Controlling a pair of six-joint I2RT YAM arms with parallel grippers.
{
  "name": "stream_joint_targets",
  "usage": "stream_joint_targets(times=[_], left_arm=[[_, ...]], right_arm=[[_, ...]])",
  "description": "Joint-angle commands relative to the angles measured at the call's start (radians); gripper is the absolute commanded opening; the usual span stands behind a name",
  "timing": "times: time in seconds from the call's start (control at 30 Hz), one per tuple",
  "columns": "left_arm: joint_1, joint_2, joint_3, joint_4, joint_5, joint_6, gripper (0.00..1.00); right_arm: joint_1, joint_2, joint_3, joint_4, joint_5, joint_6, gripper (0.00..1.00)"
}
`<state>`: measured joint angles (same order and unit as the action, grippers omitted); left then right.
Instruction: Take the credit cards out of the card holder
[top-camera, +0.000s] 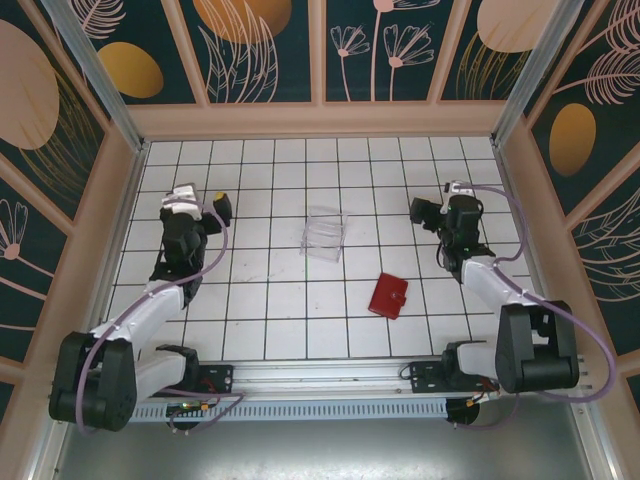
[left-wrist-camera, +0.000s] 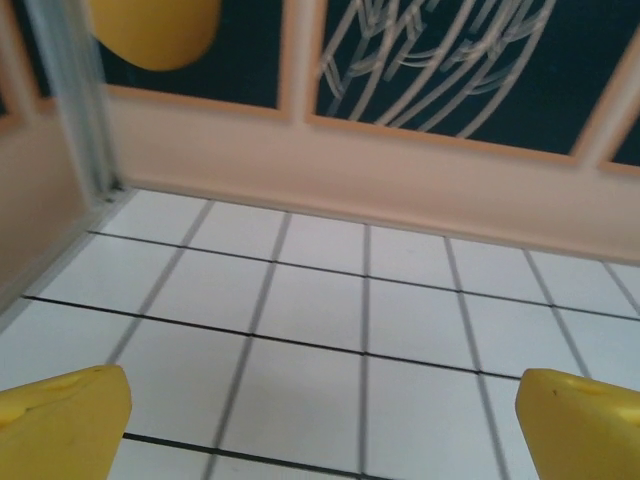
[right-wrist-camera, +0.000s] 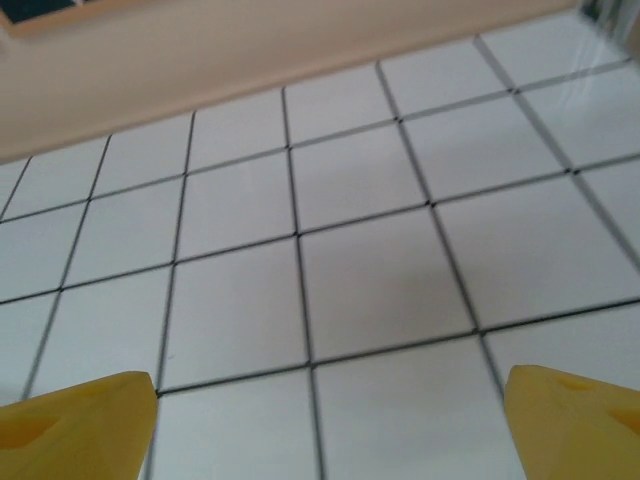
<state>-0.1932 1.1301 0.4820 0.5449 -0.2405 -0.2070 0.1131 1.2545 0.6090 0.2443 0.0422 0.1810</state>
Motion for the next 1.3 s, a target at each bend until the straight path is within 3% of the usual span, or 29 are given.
stream_joint_targets(times=[0.0, 0.17, 0.37, 0.57, 0.93, 1.27], left_arm=[[-0.022, -0.035, 0.071, -0.213, 0.100, -0.083, 0.97], [-0.043, -0.053, 0.140, -0.332, 0.197, -0.148, 0.96], [-0.043, -0.081, 0.164, -0.376, 0.237, -0.176, 0.97], [-0.044, -0.105, 0.168, -0.410, 0.254, -0.180, 0.97], [-0.044, -0.144, 0.173, -0.471, 0.282, -0.183, 0.98], [-0.043, -0.134, 0.219, -0.604, 0.351, -0.225, 0.96]], right_arm=[[0.056, -0.043, 0.061, -0.365, -0.052, 0.141, 0.87], [0.127, -0.047, 0.060, -0.562, -0.168, 0.304, 0.77], [0.274, -0.086, 0.016, -0.717, -0.141, 0.464, 0.78], [0.327, -0.116, -0.016, -0.826, -0.107, 0.549, 0.80], [0.443, 0.047, 0.011, -0.759, -0.185, 0.549, 0.83], [0.596, 0.224, 0.159, -0.732, -0.153, 0.634, 0.69]])
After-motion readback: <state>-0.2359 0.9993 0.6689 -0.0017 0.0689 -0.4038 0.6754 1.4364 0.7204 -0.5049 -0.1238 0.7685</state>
